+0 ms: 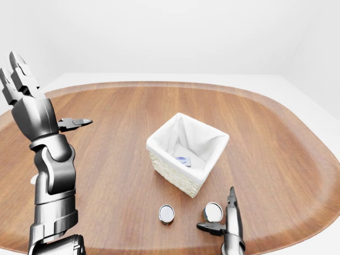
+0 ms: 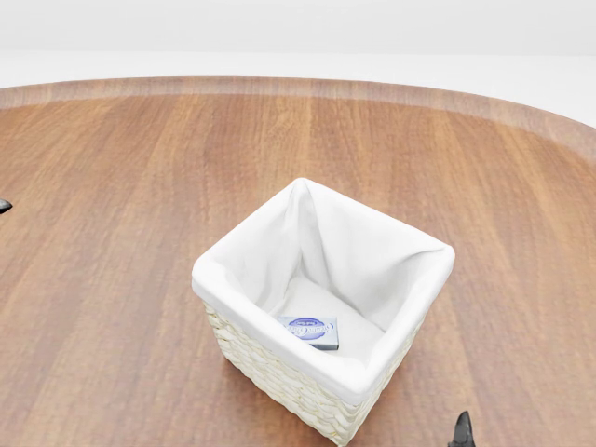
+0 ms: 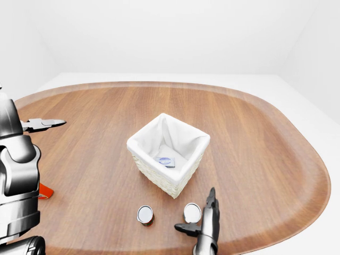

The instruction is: Pick up the alphabet soup and the cream cheese box, and put them in the basket.

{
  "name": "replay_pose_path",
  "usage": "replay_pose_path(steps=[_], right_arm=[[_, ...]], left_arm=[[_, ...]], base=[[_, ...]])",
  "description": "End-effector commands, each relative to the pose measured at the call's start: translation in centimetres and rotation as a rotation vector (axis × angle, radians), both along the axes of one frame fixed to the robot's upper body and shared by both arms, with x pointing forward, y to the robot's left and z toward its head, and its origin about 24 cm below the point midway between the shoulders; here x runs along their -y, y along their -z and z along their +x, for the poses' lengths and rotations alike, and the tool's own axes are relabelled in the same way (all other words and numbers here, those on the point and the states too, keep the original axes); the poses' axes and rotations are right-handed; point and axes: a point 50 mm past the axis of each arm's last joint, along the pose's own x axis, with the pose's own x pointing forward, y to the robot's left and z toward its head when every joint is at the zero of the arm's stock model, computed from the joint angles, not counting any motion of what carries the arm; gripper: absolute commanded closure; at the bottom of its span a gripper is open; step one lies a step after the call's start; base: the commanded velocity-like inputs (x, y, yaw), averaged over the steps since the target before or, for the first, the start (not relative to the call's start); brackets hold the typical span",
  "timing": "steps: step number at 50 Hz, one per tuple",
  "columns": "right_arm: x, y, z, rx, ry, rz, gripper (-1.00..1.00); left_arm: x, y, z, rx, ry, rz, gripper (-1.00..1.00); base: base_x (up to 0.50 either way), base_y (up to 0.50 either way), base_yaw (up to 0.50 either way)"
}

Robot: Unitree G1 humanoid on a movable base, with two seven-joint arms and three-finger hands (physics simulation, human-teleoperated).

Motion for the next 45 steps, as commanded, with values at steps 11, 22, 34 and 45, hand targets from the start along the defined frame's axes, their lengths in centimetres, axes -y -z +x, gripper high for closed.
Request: replay_pose_path(steps=[11,22,34,45], right_arm=[[-0.5,0.2,1.3,0.002,-0.021,-0.002,-1.00],[-0.1,1.6,0.8,-0.071,-0.014,-0.011,1.00],[0.0,0.9,1.2,-0.030,0.021,0.012,1.00],[-0.5,-5.7,1.9,0.275,0.006,0.038,1.00]], left_arm=[[0.0,0.0,0.0,0.001,0.001,-0.001,-1.00],[0.0,0.0,0.0,0.001,0.000,-0.001,-1.00],[0.0,-0.1,0.0,0.001,0.003,-0.001,-1.00],[0.0,-0.1,0.0,-0.003,0.004,0.002,-1.00]], base=[[0.00,0.00,0.00],[0.00,0.00,0.00],[0.00,0.00,0.00],[0.00,0.00,0.00]])
